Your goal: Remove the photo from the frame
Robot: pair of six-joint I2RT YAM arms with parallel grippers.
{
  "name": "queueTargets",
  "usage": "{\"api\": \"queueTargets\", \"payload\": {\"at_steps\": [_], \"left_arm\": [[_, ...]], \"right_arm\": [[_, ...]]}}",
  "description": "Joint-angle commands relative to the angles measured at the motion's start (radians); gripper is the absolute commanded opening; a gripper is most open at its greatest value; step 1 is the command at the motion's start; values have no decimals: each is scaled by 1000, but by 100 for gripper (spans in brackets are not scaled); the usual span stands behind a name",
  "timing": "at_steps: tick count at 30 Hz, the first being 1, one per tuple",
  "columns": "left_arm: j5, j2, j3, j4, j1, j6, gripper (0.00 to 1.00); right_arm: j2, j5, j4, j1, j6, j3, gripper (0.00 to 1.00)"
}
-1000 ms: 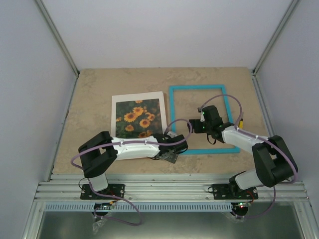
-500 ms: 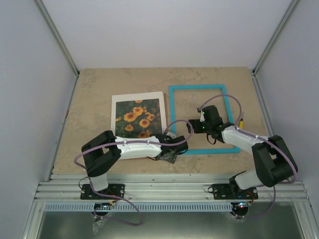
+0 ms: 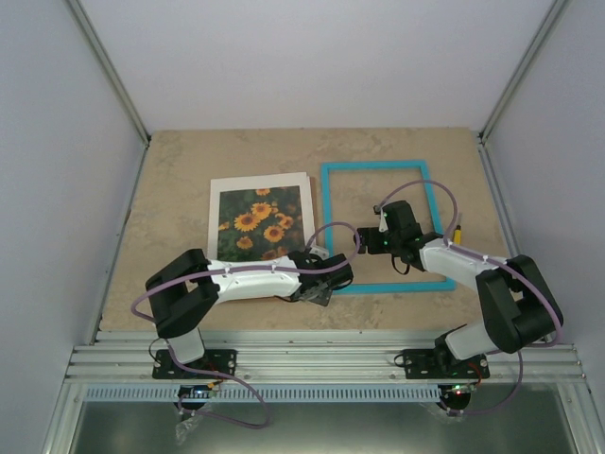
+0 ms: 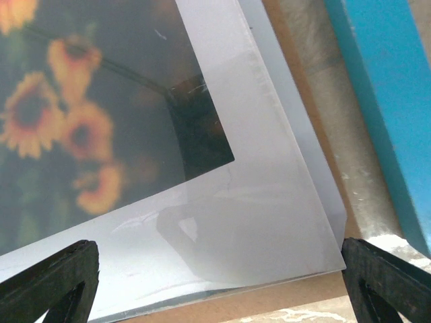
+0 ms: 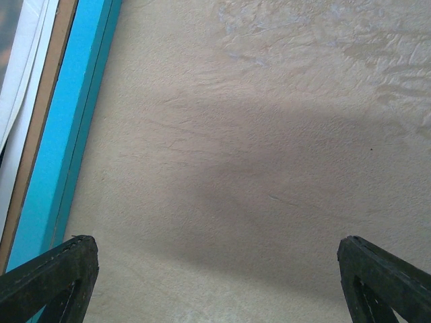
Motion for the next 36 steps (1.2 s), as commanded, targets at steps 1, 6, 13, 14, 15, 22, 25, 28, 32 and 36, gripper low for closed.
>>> {"api": "queueTargets", "payload": {"at_steps": [1,6,13,14,15,22,25,28,32,36], "left_arm": [[-25,-36,-38,-15,28,-17,100],[-3,-56,-71,4,42,-15,100],[14,-106,-126,22,81,-19,100],[17,-114,-131,23,83,-20,100],[21,-121,-134,24,86,-20,100],[26,-168,-169,15,115,-31,100],[17,-187,-173,2,128,-34,100],[33,-197,-160,24,129,-30,100],[57,-182,-143,68,131,-17,100],[66,-148,-134,107,143,-3,100]], "right_arm": [[10,-11,17,-5,-4,-1,98],[16,-19,18,-5,-6,0,98],[20,-25,18,-5,-7,2,98],[19,-24,18,-5,-7,2,98],[20,-24,18,-5,-7,2,98],[18,-27,18,-5,-8,2,98],[17,-31,19,-5,-9,2,97],[19,-34,21,-5,-9,2,98],[20,-37,20,-5,-9,2,98],[18,-42,22,-5,-8,2,98]]}}
